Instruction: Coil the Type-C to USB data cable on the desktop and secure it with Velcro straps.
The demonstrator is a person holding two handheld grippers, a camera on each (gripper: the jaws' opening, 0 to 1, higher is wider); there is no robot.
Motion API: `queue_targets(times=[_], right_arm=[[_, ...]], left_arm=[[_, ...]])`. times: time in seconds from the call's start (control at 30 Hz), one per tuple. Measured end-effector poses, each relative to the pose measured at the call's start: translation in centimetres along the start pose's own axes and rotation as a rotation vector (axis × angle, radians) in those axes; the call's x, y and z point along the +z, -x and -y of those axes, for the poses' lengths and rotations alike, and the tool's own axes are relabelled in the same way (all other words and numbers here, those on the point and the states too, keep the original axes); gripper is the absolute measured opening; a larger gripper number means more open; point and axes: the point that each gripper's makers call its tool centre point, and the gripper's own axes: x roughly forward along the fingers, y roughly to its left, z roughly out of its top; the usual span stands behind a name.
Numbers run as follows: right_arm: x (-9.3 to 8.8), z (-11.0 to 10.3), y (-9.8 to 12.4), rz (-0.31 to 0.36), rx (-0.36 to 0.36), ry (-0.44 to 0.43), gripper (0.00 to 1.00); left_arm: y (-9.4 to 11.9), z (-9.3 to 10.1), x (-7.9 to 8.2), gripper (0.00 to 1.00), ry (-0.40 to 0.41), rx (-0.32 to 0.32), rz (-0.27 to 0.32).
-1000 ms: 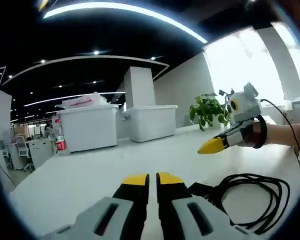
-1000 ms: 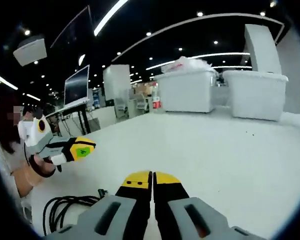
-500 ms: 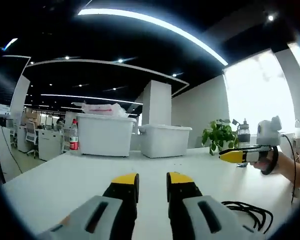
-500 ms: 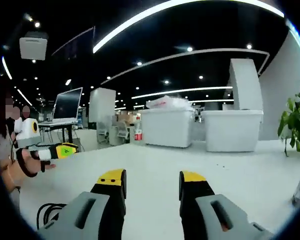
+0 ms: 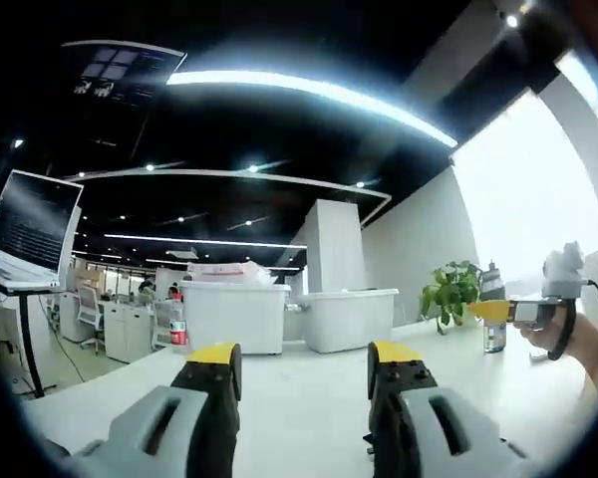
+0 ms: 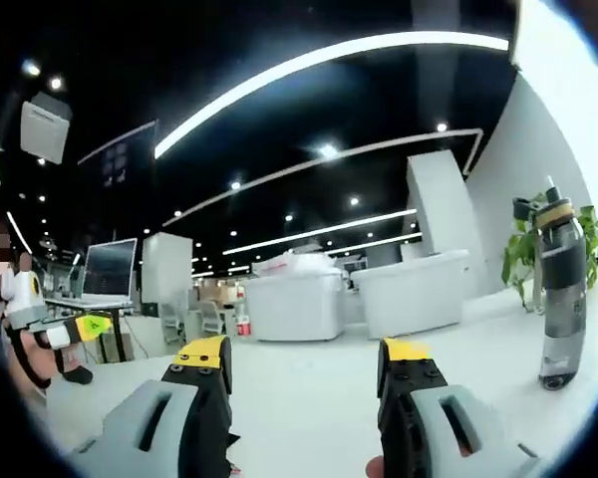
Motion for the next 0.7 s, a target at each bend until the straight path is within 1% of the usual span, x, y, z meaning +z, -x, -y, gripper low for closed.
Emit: queue_targets(times=[0.1,0.23,0.3,0.33,0.37,0.4,0.43,0.53,0.6,0.63,0.7], right_arm=[[0.3,0.7,1.4,0.021,-0.041,0.015,0.6],[0.5,2.1,3.0,0.051,-0.129,0.016,0.6],[0.5,2.7,3.6,0.059,-0.164,0.023,0.61],[0.6,2.9,3.9,0.066,-0.175,0.021,0.62],[0.6,3.1,4.1,0.067,-0.181,0.018,0.62],[0.5,3.2,4.2,0.067,-0.185,0.012,0.63],[0.4,3.2,4.3,0.063,-0.186,0.005,0.63],[-0.3,3.4,4.6,0.047,-0.196,-0.013,0.64],[-0.9,3.6,4.7,0.035,-0.211,-0.021,0.64],[-1.2,3.8,4.8,0.025,-0.222,-0.024,0.64],[-1.9,4.1,5.0,0.004,-0.236,-0.018,0.64]], left_arm=[[0.7,-0.2,-0.4,0.55,0.001,0.032,-0.002],[1.4,-1.1,-0.7,0.55,0.009,0.098,0.015],[1.6,-1.5,-0.8,0.54,-0.014,0.126,0.016],[1.9,-1.8,-1.0,0.52,-0.038,0.143,0.013],[2.2,-2.2,-1.1,0.48,-0.061,0.165,0.014],[2.5,-2.6,-1.2,0.46,-0.071,0.193,0.018],[2.7,-2.8,-1.4,0.46,-0.071,0.207,0.021],[3.2,-3.4,-1.9,0.5,-0.056,0.236,0.03],[3.3,-3.8,-2.5,0.54,-0.039,0.255,0.016],[3.4,-4.1,-3.1,0.56,-0.035,0.268,-0.002],[3.6,-4.4,-3.7,0.57,-0.04,0.284,-0.026]])
